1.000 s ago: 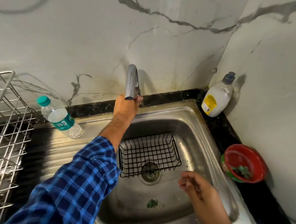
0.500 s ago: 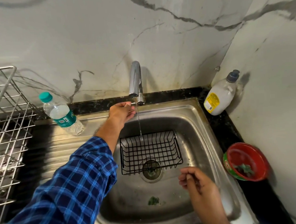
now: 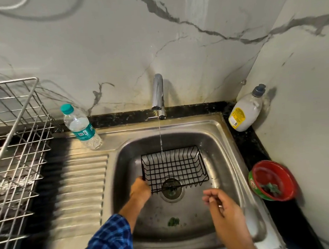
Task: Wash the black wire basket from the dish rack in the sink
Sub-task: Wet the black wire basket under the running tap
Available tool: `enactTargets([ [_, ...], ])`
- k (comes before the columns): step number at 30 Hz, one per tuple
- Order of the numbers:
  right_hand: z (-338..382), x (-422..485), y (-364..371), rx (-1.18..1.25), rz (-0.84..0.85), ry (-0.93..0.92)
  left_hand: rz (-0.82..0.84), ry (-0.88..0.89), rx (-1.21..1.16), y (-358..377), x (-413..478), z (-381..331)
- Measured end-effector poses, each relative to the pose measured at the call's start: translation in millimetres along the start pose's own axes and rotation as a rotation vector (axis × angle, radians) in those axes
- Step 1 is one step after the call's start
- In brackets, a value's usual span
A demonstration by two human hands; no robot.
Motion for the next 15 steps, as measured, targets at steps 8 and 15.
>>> enactTargets([
  [8,-6,-11,4,-0.053,-0.002,-0.061,0.165,-0.097,-0.596,14,3,-18],
  [15,-18,-13,0,-0.066,-0.058,-0.036,0.047,-0.085,-0.633,18,16,-16],
])
Point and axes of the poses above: each hand's wrist, its own x-axis towards the middle knuckle, its own y-axis out of the palm, z = x × y, the point moved 4 cm from there along x, towards the middle knuckle, and after that the axes turned 1 degree about -x, right-handed, at the moved point
